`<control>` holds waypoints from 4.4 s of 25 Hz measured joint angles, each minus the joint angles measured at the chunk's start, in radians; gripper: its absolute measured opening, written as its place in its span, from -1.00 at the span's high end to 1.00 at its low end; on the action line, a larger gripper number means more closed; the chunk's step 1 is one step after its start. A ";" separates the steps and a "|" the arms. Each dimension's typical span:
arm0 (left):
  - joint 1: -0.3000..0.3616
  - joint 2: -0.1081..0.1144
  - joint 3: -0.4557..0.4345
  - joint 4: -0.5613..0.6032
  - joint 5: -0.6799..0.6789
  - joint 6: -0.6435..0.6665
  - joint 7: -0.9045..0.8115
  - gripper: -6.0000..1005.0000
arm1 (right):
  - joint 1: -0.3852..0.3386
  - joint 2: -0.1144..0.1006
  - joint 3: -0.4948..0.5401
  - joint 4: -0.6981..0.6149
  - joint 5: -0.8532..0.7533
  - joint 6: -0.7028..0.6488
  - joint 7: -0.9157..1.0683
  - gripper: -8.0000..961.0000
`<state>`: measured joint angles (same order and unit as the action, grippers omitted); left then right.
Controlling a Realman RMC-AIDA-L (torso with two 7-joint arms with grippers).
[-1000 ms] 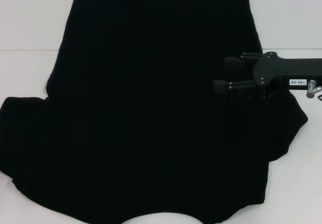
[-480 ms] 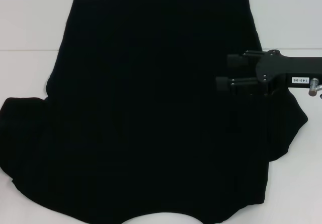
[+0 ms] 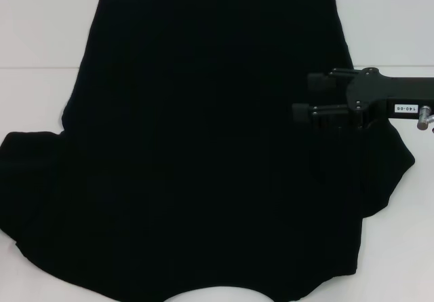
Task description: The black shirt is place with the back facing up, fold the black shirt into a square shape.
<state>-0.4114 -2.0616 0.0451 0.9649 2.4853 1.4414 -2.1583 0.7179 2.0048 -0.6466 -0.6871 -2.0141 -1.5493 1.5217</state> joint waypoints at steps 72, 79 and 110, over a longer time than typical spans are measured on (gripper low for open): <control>-0.159 -0.049 0.214 -0.387 -0.348 0.154 0.435 0.02 | -0.005 -0.006 0.010 -0.001 0.000 0.034 0.044 -0.84; -0.189 -0.049 0.218 -0.447 -0.397 0.228 0.624 -0.46 | -0.022 -0.028 0.061 -0.033 0.000 0.054 0.243 -0.84; -0.177 -0.098 0.436 -0.458 -0.399 0.299 1.054 -0.91 | -0.017 -0.129 0.050 -0.017 -0.545 0.088 0.868 -0.84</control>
<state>-0.5885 -2.1592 0.4811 0.5073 2.0861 1.7406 -1.1046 0.7006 1.8762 -0.5969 -0.7046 -2.5595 -1.4616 2.3899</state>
